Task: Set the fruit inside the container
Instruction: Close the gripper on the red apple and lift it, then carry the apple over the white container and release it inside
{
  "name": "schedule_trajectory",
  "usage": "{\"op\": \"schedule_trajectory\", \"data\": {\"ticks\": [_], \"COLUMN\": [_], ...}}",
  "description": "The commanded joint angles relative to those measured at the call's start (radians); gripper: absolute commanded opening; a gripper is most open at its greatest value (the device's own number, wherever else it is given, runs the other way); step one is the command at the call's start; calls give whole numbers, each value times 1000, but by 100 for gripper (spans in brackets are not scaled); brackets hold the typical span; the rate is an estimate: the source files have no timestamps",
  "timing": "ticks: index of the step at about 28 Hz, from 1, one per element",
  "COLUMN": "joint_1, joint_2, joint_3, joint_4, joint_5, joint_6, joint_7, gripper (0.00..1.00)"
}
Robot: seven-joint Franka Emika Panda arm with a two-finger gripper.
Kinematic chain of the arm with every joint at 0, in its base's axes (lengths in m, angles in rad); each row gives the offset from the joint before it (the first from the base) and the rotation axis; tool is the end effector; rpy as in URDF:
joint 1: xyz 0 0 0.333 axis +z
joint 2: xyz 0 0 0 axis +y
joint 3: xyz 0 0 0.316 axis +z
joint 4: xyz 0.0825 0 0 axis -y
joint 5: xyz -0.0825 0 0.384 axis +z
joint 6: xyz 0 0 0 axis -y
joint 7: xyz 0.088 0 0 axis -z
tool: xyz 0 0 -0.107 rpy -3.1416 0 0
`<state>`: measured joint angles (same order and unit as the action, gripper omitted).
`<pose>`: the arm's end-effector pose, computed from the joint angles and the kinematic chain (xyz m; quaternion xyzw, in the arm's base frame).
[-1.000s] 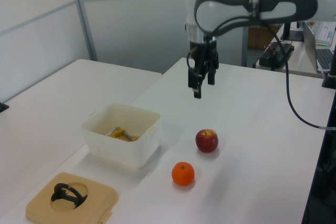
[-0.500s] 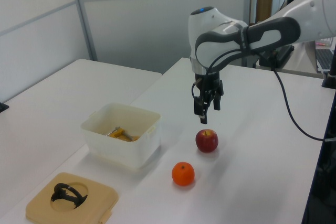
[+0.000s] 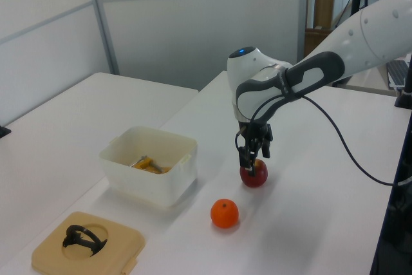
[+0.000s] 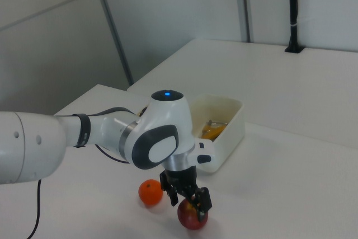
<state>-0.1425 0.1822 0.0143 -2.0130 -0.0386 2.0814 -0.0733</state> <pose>0.5685 -0.0754 0.3550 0.9981 -0.0171 -0.0581 0.0092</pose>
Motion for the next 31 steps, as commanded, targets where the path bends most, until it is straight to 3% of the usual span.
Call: {"op": "schedule_trajectory", "data": {"ticks": [1, 4, 5, 9, 14, 20, 22, 27, 31], "joint_1": [4, 4, 3, 3, 4, 7, 11, 46, 52], "joint_2": [17, 22, 19, 22, 13, -30, -46, -46, -35], "joint_3": [-5, -5, -5, -5, -5, -2, 6, 7, 10], "joint_4": [-13, -12, -12, -9, 2, 85, 143, 253, 293], "joint_5": [-10, -10, -10, -10, -10, -3, 0, -4, -4], "joint_6": [28, 28, 28, 28, 26, 11, -1, 0, 31], "joint_7": [-23, -23, -23, -23, -23, -7, 6, 9, 1], "gripper": [100, 99, 84, 67, 37, 36, 36, 36, 36]}}
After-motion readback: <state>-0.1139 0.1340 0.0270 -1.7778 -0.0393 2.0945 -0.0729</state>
